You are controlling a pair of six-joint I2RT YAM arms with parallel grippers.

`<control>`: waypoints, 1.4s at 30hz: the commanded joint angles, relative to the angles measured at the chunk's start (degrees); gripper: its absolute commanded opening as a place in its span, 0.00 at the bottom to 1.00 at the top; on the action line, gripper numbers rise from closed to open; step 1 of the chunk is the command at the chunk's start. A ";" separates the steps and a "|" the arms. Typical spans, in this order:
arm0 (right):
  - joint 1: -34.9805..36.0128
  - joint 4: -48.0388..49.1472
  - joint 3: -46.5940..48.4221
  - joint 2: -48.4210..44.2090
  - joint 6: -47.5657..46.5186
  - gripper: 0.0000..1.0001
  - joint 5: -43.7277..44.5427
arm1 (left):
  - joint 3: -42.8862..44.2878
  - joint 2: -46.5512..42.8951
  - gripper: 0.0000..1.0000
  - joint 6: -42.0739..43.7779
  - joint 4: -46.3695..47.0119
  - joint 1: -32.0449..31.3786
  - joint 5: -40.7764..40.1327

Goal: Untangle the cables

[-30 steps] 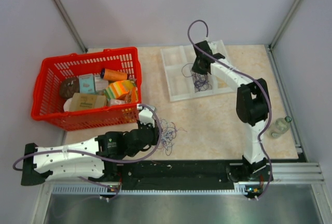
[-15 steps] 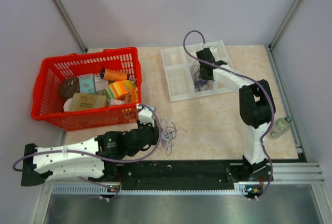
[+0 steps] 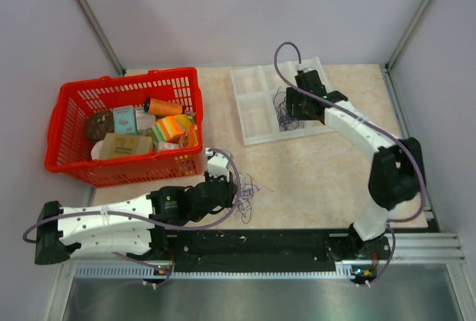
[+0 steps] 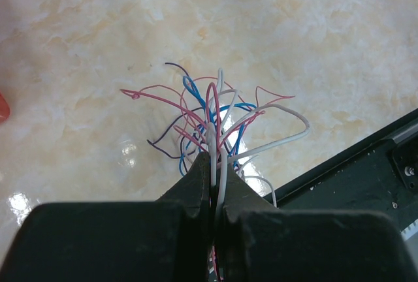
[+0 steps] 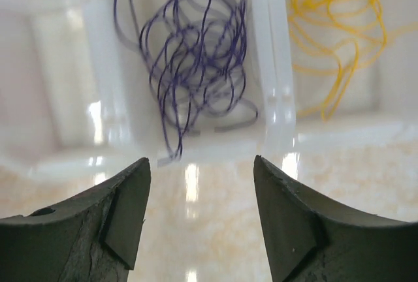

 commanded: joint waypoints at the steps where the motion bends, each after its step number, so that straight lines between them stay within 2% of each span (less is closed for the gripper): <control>1: 2.46 -2.46 -13.06 -17.21 2.46 0.65 -9.70 | 2.96 1.71 0.00 0.07 4.96 1.22 2.38; 5: 10.80 3.23 -28.43 -29.51 -1.30 0.66 -22.77 | 1.74 1.98 0.00 -0.36 7.77 4.38 6.85; 8: 14.06 15.44 -40.75 -38.22 -2.46 0.64 -35.87 | -0.02 0.75 0.00 -0.89 9.79 6.58 10.29; 11: 15.65 24.14 -47.54 -43.68 -2.46 0.57 -41.09 | -1.34 -0.48 0.00 -1.51 10.59 8.42 13.36; 14: 17.32 29.34 -49.66 -45.80 -2.11 0.52 -41.27 | -1.96 -1.36 0.00 -2.03 10.15 10.01 16.26; 18: 19.52 32.70 -50.37 -46.77 -4.38 0.52 -37.50 | -1.87 -3.03 0.00 -2.12 8.39 10.89 17.85; 27: 25.67 27.07 -43.69 -41.42 -11.25 0.53 -27.48 | -2.05 -3.91 0.00 -2.91 7.77 12.03 21.64; 30: 26.11 25.15 -43.25 -42.55 -12.30 0.54 -22.65 | -2.05 -4.00 0.00 -3.00 7.86 12.12 21.81; 33: 26.11 24.35 -42.72 -44.66 -12.65 0.54 -25.87 | -2.22 -4.35 0.00 -3.35 7.95 12.12 22.25; 37: 27.52 26.71 -43.68 -42.47 -12.39 0.51 -31.42 | -2.14 -4.27 0.00 -3.27 8.30 12.30 22.69; 42: 27.96 32.52 -45.19 -39.75 -10.72 0.44 -29.68 | -2.05 -4.26 0.00 -3.26 8.13 12.38 22.86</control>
